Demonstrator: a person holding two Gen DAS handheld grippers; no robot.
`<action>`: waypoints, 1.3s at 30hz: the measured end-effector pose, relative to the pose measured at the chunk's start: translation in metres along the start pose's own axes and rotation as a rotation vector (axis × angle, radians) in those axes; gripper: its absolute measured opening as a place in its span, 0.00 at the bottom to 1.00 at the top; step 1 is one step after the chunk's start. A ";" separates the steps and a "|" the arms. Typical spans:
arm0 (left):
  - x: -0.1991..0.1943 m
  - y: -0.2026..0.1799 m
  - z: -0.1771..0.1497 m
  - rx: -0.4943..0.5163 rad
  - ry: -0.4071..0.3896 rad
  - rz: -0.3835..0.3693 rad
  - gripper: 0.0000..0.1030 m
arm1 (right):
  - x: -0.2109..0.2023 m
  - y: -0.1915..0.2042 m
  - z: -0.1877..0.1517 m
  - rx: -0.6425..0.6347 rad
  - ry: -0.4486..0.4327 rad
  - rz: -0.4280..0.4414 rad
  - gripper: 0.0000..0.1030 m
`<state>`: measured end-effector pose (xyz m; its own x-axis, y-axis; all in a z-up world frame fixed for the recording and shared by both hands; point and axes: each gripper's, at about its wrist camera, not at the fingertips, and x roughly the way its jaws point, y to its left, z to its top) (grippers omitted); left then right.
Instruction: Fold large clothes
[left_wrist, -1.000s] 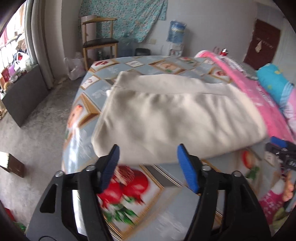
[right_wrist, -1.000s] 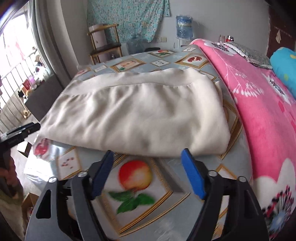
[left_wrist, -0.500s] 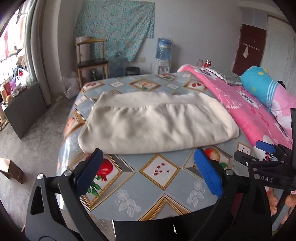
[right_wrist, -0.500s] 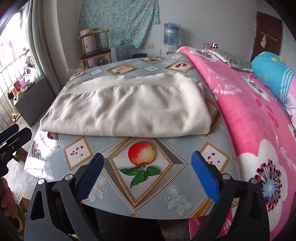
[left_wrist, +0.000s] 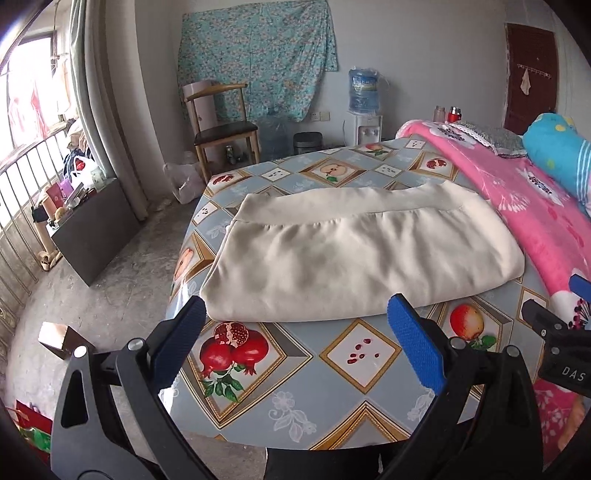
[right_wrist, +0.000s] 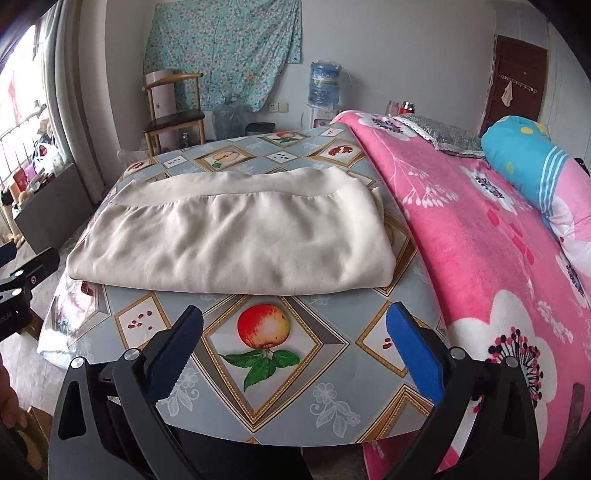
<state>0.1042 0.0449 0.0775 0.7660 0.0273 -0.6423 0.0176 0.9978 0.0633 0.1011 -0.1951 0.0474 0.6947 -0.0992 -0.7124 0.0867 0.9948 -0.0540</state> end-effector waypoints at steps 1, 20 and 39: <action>0.001 0.000 0.000 -0.020 -0.003 -0.014 0.92 | 0.001 0.000 0.000 -0.003 -0.001 0.001 0.94; 0.037 -0.028 -0.010 -0.050 0.138 -0.041 0.92 | 0.023 -0.006 0.004 0.012 0.046 0.019 0.94; 0.042 -0.037 -0.016 -0.022 0.181 -0.048 0.92 | 0.022 -0.003 0.004 -0.012 0.060 -0.011 0.94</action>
<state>0.1254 0.0105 0.0362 0.6365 -0.0125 -0.7712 0.0358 0.9993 0.0134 0.1187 -0.2005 0.0346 0.6496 -0.1091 -0.7525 0.0853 0.9939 -0.0704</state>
